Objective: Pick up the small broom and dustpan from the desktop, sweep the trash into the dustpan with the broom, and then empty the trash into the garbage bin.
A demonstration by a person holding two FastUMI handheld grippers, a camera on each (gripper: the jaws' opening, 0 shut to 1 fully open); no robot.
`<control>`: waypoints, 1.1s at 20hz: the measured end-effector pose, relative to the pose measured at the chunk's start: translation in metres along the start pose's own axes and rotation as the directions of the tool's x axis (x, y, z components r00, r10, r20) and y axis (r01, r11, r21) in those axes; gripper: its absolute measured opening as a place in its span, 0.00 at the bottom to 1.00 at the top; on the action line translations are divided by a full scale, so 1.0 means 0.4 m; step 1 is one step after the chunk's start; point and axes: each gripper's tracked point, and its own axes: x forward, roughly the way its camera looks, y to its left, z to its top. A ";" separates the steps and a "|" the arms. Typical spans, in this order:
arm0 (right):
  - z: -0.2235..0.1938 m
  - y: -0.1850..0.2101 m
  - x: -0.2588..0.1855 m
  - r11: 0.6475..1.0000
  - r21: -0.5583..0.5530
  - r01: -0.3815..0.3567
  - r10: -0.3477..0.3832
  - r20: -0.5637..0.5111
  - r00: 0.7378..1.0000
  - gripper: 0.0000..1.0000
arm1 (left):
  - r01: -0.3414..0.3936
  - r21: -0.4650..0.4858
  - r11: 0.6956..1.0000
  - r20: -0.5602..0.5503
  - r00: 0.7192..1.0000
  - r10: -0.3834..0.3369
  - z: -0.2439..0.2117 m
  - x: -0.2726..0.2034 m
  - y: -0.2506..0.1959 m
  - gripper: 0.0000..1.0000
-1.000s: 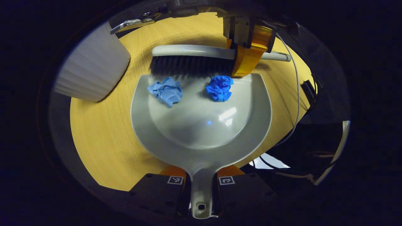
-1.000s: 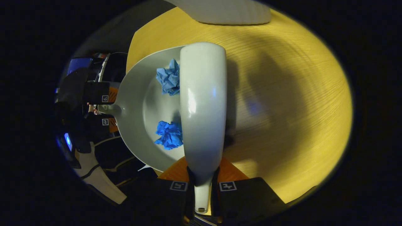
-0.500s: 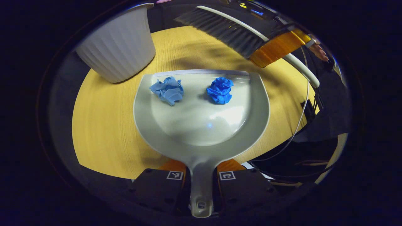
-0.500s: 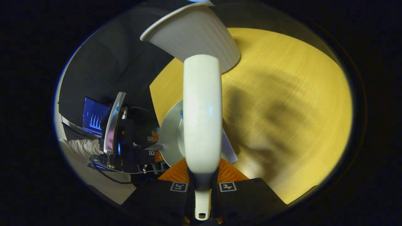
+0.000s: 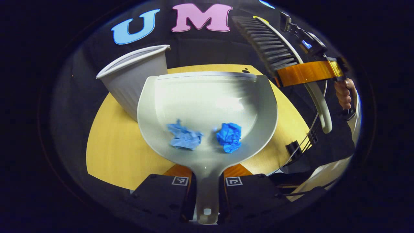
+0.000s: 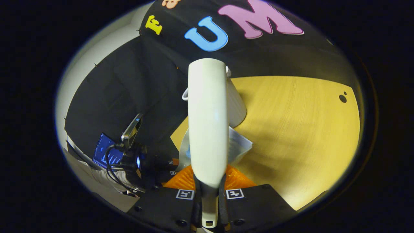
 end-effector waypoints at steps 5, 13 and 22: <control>0.005 0.002 0.025 1.000 -0.011 -0.007 0.009 0.138 0.990 0.21 | -0.130 0.056 0.990 0.118 0.985 0.123 0.169 -0.116 0.137 0.25; 0.007 -0.032 -0.002 0.999 -0.020 0.046 -0.042 0.172 0.984 0.21 | -0.420 0.232 0.877 0.237 0.899 0.368 0.442 -0.233 0.427 0.25; -0.020 -0.083 -0.027 0.996 0.036 0.081 -0.086 0.177 0.980 0.21 | -0.550 0.474 0.688 0.120 0.814 0.569 0.508 -0.171 0.660 0.25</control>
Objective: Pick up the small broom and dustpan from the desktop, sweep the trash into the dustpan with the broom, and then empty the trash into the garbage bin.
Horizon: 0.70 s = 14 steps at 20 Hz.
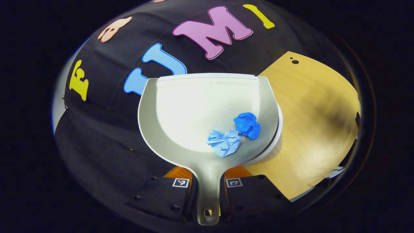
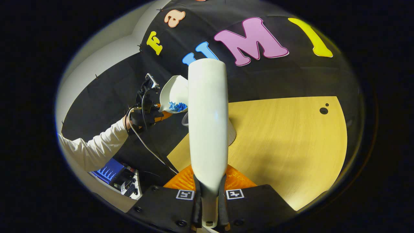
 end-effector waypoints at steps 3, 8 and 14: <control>-0.009 -0.033 -0.003 0.999 0.024 0.028 -0.028 -0.005 1.000 0.21 | -0.062 0.143 0.988 -0.046 0.997 0.069 -0.023 0.026 0.036 0.25; -0.020 -0.063 -0.008 0.997 0.048 0.056 -0.056 -0.003 0.998 0.21 | -0.182 0.393 0.901 -0.059 0.973 0.222 -0.028 0.039 0.110 0.24; -0.027 -0.069 -0.006 0.997 0.055 0.056 -0.057 0.002 0.998 0.21 | -0.264 0.599 0.756 -0.011 0.941 0.338 0.001 0.021 0.167 0.25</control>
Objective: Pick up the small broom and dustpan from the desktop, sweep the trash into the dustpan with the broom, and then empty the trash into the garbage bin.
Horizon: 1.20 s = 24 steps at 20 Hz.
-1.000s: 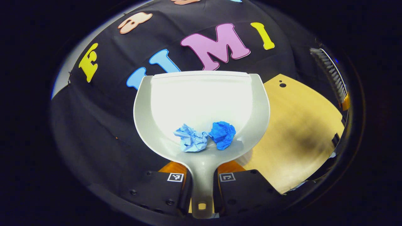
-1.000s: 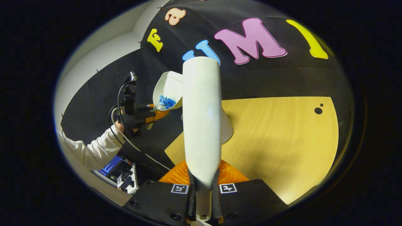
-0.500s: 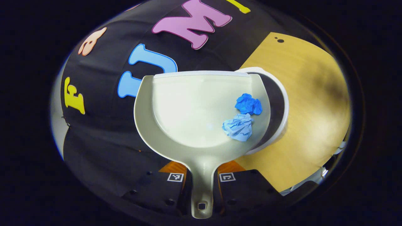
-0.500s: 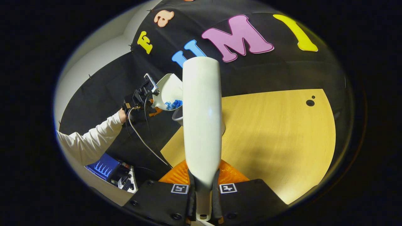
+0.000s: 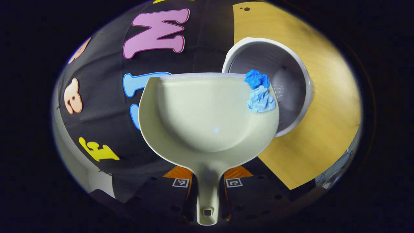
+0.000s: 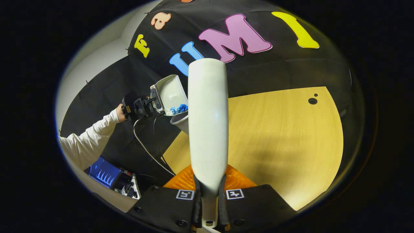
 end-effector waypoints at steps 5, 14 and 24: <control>-0.008 -0.009 0.005 1.000 0.005 0.004 -0.004 -0.003 1.000 0.21 | -0.110 0.220 0.969 0.001 0.994 0.112 -0.003 -0.017 0.043 0.25; -0.009 -0.061 -0.005 0.998 0.004 0.067 -0.067 -0.003 0.998 0.21 | -0.020 -0.115 0.993 0.103 0.994 0.032 0.053 -0.034 0.013 0.25; 0.013 -0.081 0.040 0.992 0.037 0.121 -0.121 -0.012 0.993 0.21 | 0.354 -0.527 0.772 0.374 0.913 -0.162 0.247 -0.209 -0.128 0.25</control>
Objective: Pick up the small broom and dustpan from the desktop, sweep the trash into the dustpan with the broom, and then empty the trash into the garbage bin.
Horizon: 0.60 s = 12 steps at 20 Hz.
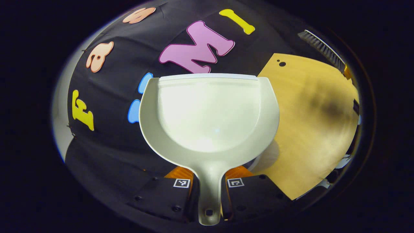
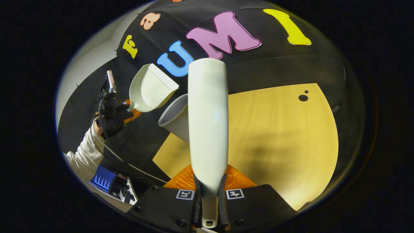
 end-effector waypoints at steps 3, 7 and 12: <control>0.001 -0.033 0.014 0.998 0.007 0.062 -0.062 -0.006 0.998 0.21 | 0.109 -0.105 0.988 0.018 0.994 -0.108 0.016 -0.009 -0.135 0.22; -0.014 -0.093 0.041 0.985 0.023 0.173 -0.172 -0.038 0.984 0.21 | 0.289 -0.293 0.911 0.018 0.955 -0.297 0.020 -0.042 -0.359 0.25; -0.034 -0.165 0.107 0.938 0.117 0.326 -0.318 -0.081 0.945 0.21 | 0.383 -0.455 0.804 -0.029 0.896 -0.443 0.006 -0.032 -0.576 0.29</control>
